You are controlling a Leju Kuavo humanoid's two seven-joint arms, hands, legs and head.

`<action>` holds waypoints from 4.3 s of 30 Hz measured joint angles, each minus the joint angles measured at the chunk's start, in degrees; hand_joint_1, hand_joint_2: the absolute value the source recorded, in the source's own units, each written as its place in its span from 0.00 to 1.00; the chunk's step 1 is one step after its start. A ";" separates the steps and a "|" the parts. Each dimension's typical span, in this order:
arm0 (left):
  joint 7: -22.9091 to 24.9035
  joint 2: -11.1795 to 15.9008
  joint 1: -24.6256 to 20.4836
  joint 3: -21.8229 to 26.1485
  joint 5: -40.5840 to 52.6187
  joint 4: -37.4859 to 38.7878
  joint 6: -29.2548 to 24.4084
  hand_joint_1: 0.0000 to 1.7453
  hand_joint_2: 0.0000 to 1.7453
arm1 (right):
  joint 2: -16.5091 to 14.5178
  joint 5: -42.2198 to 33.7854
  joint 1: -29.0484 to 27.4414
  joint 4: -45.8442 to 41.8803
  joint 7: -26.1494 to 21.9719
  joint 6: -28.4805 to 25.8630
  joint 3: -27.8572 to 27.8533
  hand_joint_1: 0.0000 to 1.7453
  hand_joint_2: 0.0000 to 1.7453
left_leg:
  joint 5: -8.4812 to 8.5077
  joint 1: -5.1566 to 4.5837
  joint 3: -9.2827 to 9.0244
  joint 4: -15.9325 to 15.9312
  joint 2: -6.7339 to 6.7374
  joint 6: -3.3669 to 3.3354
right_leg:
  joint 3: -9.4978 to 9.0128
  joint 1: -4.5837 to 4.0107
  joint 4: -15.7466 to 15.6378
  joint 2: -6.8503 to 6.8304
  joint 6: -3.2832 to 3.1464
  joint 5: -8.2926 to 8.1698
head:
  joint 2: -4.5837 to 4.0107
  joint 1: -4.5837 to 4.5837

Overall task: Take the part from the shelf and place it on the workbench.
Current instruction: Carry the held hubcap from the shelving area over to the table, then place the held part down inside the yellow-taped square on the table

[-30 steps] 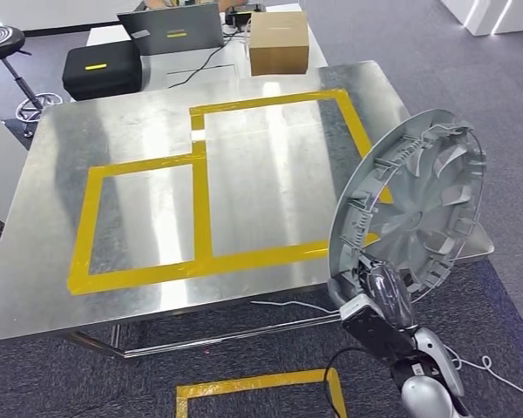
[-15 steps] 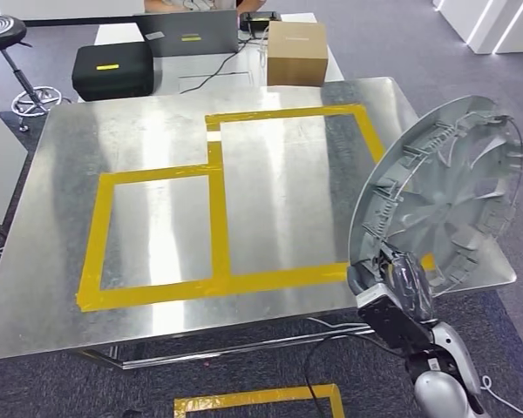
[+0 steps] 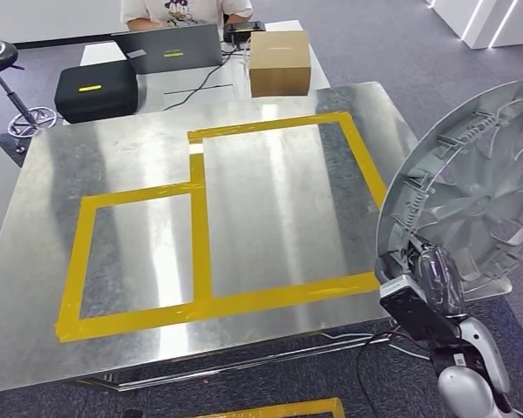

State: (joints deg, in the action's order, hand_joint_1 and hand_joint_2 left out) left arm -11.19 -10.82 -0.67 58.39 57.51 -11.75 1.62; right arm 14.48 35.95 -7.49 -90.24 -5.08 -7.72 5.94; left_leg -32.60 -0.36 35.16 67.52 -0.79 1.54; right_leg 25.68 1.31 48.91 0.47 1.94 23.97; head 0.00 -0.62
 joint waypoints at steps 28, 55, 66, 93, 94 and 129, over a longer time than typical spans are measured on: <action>-0.06 -0.03 -1.25 0.32 2.51 -0.07 0.07 0.00 1.00 | 12.72 6.07 20.55 18.01 4.84 7.93 -8.97 0.91 1.00 | 2.33 -0.79 -4.53 -5.69 0.17 -0.92 | 5.45 -0.04 1.34 -0.29 -0.13 -4.19 | -0.02 0.12; -0.66 -0.21 1.46 1.13 2.42 -0.08 0.34 0.00 1.00 | 14.53 5.90 21.63 21.38 4.95 8.84 -8.73 0.91 1.00 | 12.94 -1.77 -4.33 -17.89 -1.32 -2.32 | 4.97 -0.21 1.88 0.27 1.60 -3.29 | -0.02 0.49; -0.61 -0.41 -0.05 1.23 2.40 -0.09 0.33 0.00 1.00 | 14.50 5.93 22.05 21.38 4.92 8.84 -8.77 0.91 1.00 | 10.69 -0.65 -5.88 -15.02 -0.02 -1.18 | 5.67 0.13 1.22 -0.51 0.91 -4.60 | -0.02 0.09; -0.50 -0.55 -1.53 1.45 2.78 -0.14 0.02 0.00 1.00 | 14.57 5.84 22.20 21.68 4.91 8.94 -8.74 0.91 1.00 | 3.00 -0.75 1.20 0.39 0.03 -0.07 | 5.56 0.03 1.87 -0.42 0.19 -3.77 | -0.02 0.44; -0.50 -0.55 -1.58 1.45 2.85 -0.14 0.02 0.00 1.00 | 14.58 5.84 22.20 21.68 4.91 8.94 -8.75 0.91 1.00 | 4.73 -0.90 -1.18 -2.74 0.03 -0.62 | 5.98 -0.17 1.79 -0.40 0.17 -4.25 | -0.02 0.44; -0.63 -0.31 -2.04 1.54 3.98 -0.38 -0.62 0.00 1.00 | 15.07 3.54 22.71 22.29 4.80 11.91 -8.68 0.91 1.00 | 9.95 -2.08 -9.44 -19.73 0.26 -3.79 | 2.92 -0.38 0.26 -0.02 0.93 -2.76 | -0.02 0.07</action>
State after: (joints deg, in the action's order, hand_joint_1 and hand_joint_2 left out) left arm -11.82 -11.13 -2.71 59.93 61.48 -12.13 1.00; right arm 29.55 39.49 15.22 -67.95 -0.28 4.19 -2.73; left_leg -22.65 -2.44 25.72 47.79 -0.53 -2.25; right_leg 28.60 0.93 49.17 0.45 2.86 21.21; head -0.02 -0.55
